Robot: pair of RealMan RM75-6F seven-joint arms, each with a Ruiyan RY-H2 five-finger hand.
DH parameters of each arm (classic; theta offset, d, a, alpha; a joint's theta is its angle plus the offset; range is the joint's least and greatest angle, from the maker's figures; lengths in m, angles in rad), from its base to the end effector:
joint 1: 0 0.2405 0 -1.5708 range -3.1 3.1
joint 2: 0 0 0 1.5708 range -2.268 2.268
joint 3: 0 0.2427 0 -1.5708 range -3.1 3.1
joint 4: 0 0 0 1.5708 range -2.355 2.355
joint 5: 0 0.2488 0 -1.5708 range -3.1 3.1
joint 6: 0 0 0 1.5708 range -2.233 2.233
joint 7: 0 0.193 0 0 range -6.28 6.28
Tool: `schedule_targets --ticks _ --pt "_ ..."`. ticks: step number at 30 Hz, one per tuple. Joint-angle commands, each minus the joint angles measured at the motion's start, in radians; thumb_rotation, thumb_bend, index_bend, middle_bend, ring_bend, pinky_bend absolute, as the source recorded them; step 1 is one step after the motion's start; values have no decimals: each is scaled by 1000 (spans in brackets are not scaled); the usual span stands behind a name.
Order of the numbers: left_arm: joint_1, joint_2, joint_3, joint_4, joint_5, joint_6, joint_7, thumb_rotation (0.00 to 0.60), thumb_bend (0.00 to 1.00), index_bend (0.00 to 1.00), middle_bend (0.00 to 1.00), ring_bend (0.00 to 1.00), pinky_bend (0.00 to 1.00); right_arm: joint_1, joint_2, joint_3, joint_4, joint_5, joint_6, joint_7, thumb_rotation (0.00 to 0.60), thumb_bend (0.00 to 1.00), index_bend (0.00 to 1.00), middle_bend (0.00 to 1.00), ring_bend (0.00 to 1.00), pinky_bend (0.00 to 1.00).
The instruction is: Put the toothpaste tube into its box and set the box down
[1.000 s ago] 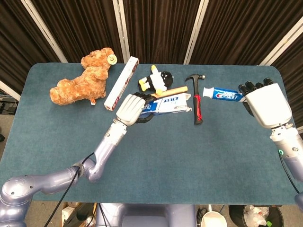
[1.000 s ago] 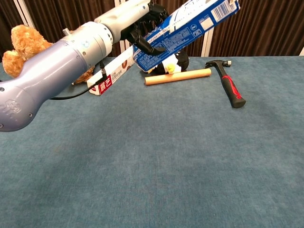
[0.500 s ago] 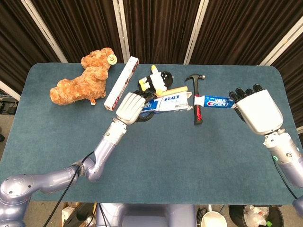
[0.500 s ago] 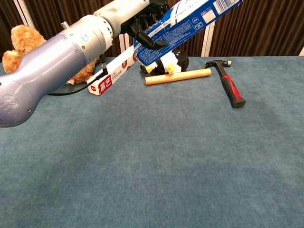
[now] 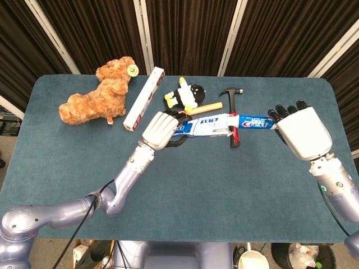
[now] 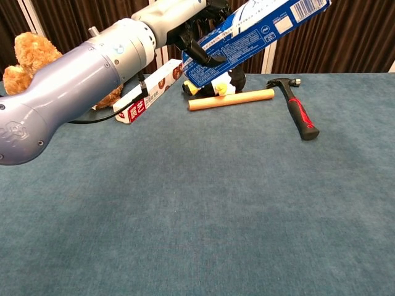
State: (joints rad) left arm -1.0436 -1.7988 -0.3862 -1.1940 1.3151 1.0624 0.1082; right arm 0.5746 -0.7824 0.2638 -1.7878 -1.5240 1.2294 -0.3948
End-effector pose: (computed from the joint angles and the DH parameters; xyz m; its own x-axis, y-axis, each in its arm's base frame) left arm 0.0540 0.4345 -0.0654 0.1731 0.0055 0.9849 0.7717 -0.6220 -0.1322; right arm -0.1184 -0.3812 0.1945 0.7273 0.3837 0.5691 -0.4577 -0.3467 0.8187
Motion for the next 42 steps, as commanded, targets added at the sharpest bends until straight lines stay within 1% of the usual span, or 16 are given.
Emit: schedule_targets --ticks 1,5,11,17,23,32,42 --pt "-6 2 -4 -5 -5 -3 7 600 420 382 493 447 441 0 0 -2 2 -3 -2 -2 600 361 674 692 678 573" --pt "-16 4 -14 -18 -8 2 18 600 420 382 492 447 441 1 2 -2 7 -6 -5 -6 600 361 674 692 679 573" --pt "-18 0 -17 -27 -25 3 18 600 420 382 491 446 441 6 15 -4 23 -29 -8 -26 600 361 674 692 679 573" --pt "-14 -14 -7 -12 -34 6 8 600 420 381 490 446 441 5 27 -8 38 -52 -5 -42 600 361 674 692 679 573" --pt "-26 -28 -15 1 -40 3 -8 600 420 381 490 446 441 5 38 -11 44 -75 -2 -46 600 361 674 692 679 573" --pt "-56 -50 -21 7 -53 -17 17 600 420 381 489 446 441 5 53 -17 49 -104 -4 -47 600 361 674 692 679 573" --pt "-101 -82 -59 13 -99 -37 60 600 420 374 486 442 441 11 70 -22 67 -144 -5 -38 600 361 674 692 679 573"
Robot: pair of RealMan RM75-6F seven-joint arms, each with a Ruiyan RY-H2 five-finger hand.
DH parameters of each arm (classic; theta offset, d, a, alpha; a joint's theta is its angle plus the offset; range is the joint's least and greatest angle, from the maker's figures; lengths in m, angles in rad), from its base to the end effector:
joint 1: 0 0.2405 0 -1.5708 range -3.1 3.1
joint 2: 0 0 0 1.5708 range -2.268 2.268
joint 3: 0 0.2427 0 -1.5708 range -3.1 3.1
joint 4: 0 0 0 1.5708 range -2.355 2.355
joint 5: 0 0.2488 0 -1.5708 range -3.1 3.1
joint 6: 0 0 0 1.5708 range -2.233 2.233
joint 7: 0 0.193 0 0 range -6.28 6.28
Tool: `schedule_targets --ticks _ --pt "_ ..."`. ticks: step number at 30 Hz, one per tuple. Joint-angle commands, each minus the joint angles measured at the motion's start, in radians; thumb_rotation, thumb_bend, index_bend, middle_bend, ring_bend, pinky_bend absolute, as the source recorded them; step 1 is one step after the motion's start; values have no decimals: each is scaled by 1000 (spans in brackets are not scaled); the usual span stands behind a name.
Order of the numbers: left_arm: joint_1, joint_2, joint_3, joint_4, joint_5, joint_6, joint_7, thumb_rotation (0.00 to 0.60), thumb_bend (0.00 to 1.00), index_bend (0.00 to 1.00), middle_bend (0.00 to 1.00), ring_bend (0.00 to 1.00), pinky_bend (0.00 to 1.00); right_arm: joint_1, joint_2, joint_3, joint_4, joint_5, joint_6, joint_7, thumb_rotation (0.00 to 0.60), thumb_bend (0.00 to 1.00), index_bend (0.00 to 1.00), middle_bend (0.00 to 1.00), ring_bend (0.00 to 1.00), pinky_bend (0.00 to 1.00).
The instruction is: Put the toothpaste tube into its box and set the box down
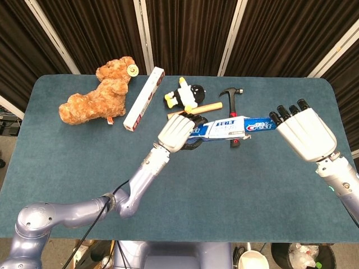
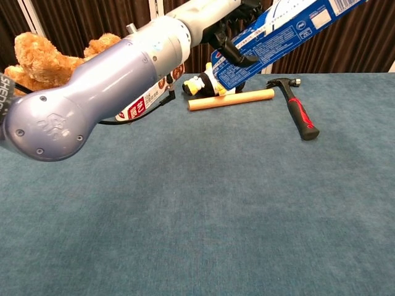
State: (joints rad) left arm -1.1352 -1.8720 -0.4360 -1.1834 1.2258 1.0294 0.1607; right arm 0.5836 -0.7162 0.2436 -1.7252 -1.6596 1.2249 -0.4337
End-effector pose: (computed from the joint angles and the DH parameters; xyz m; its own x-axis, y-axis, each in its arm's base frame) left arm 0.0976 0.4263 -0.0840 0.1377 0.0567 0.9888 0.7756 -0.6271 -0.0720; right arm -0.1208 -0.3791 0.2075 0.7902 0.4724 0.3905 -0.2419 -0.3450 0.9069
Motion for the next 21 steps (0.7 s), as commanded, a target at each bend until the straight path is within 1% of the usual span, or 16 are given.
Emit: schedule_targets --ticks 1,12,17,21 --pt "-14 -12 -13 4 -14 -6 9 600 420 374 486 442 441 2 4 -2 6 -11 -1 2 600 361 674 692 679 573" --pt "-78 -62 -37 31 -27 -22 26 600 421 371 484 441 441 3 18 -4 26 -36 5 27 600 361 674 692 678 573" --pt "-111 -97 -51 61 -35 -21 30 600 421 370 483 441 441 0 24 -4 39 -49 17 38 600 361 674 692 679 573" --pt "-135 -141 -71 101 -41 0 17 600 420 369 483 440 441 -4 27 -7 56 -68 31 45 600 360 674 692 679 573"
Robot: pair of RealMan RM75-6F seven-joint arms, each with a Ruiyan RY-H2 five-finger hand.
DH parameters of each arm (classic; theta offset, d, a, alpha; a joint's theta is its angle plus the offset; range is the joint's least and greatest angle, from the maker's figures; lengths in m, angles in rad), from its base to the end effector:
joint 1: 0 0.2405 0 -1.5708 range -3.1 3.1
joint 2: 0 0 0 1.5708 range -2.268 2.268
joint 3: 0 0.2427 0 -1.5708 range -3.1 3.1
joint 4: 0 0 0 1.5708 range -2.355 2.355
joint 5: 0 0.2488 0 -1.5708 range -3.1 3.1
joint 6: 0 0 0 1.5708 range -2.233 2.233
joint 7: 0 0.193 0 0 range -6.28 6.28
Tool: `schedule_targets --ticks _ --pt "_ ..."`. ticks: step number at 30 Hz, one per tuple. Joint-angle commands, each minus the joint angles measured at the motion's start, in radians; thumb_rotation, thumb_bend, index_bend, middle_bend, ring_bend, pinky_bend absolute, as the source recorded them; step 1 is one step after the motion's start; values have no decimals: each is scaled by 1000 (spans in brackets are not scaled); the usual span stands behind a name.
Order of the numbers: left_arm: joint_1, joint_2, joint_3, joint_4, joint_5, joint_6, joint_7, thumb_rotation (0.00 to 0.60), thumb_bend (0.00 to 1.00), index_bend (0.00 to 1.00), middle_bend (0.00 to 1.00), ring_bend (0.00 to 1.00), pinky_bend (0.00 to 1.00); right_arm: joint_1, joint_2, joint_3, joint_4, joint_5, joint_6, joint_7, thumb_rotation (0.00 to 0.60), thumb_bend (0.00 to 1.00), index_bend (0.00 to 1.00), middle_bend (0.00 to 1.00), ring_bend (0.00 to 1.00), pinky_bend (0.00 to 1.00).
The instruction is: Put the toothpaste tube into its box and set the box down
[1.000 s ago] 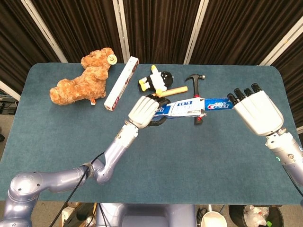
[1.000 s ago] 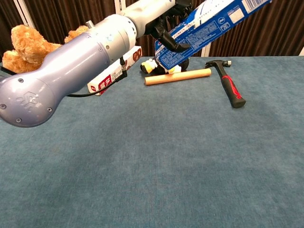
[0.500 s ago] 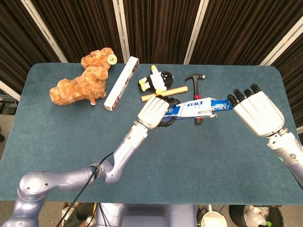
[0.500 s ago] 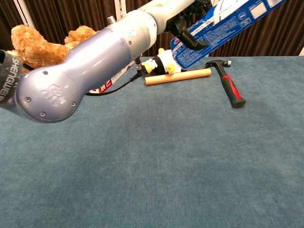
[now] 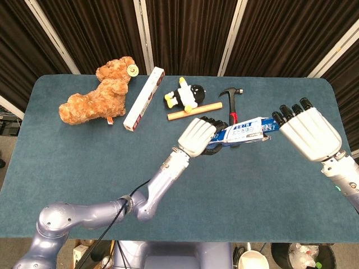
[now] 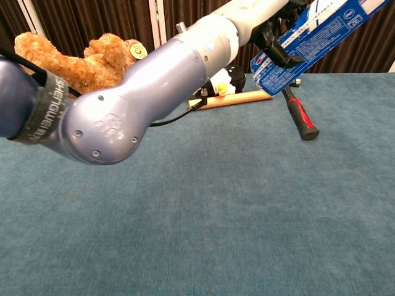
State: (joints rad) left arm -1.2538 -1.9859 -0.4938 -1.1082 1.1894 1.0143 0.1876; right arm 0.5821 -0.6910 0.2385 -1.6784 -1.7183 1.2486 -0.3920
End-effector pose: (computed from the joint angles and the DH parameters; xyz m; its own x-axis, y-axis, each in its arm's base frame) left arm 0.1496 0.4096 -0.1075 0.1054 0.0866 0.9907 0.7521 -0.6587 -0.0225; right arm -0.1242 -0.3787 0.2195 0.7871 0.5059 0.3529 -0.1889 -0.3469 0.9187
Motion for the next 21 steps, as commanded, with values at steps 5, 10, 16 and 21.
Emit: schedule_targets --ticks 5,10,16,21 --pt "-37 -74 -26 83 -2 41 -40 600 420 368 482 439 441 -11 1 -2 29 -17 29 19 600 361 673 692 678 573" --pt "-45 -94 -27 120 14 60 -77 600 421 369 483 439 441 -20 -4 -6 50 -34 56 28 600 361 541 659 593 509" --pt "-44 -111 -25 153 32 90 -121 600 422 368 482 438 441 -30 -4 -8 63 -51 79 22 600 360 371 552 518 446" --pt "-42 -121 -33 168 29 103 -146 600 422 367 479 436 441 -29 -2 -13 71 -81 90 12 600 360 218 433 409 390"
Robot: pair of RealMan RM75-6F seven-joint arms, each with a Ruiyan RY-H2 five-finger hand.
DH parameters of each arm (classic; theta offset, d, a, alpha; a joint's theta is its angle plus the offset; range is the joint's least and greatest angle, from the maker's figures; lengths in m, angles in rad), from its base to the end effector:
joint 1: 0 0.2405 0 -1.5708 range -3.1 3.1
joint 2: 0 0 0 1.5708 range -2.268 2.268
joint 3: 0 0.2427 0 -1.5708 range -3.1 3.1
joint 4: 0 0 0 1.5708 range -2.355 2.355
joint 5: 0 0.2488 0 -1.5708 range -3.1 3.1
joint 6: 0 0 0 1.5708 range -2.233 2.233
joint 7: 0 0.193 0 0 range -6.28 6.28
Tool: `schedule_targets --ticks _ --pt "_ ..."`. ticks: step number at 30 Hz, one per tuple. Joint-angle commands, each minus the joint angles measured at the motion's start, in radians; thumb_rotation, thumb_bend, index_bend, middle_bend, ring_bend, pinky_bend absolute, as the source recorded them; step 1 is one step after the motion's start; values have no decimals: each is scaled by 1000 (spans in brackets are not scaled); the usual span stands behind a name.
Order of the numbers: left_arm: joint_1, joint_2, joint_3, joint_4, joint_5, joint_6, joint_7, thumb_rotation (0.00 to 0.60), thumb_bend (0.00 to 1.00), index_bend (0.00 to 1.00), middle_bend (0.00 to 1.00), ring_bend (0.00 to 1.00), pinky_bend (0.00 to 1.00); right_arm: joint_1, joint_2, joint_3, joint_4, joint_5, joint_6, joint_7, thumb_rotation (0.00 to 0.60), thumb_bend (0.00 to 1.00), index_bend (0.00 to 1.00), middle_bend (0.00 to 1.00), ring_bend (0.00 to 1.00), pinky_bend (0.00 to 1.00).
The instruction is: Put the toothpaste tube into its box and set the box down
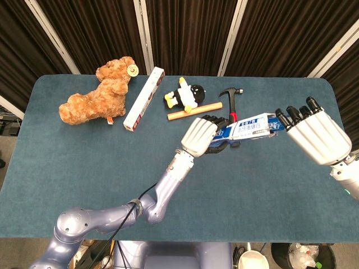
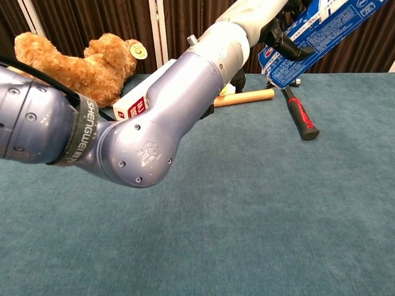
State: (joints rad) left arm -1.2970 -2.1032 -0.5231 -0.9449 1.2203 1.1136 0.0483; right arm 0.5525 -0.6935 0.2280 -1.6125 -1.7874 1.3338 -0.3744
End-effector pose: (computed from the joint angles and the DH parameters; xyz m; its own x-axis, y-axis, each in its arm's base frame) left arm 0.1526 0.4134 -0.1125 -0.0410 0.0691 0.9968 0.7731 -0.6298 0.0755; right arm -0.1343 -0.3701 0.2313 0.7660 0.5625 0.3113 -0.1400 -0.3267 0.9347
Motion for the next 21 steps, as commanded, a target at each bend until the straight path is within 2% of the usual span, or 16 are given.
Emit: schedule_targets --ticks 1,7,21 --pt "1 -4 -4 7 0 8 -9 600 422 367 479 436 441 1 0 -3 9 -18 7 -10 600 360 186 406 385 377" --pt "8 -5 1 16 5 17 -26 600 428 367 479 436 441 1 -11 -4 18 -22 5 -29 600 360 54 311 287 296" --pt "15 -51 22 113 66 98 -156 600 468 365 487 436 467 -7 -35 -2 51 -14 18 -64 600 361 51 307 283 291"
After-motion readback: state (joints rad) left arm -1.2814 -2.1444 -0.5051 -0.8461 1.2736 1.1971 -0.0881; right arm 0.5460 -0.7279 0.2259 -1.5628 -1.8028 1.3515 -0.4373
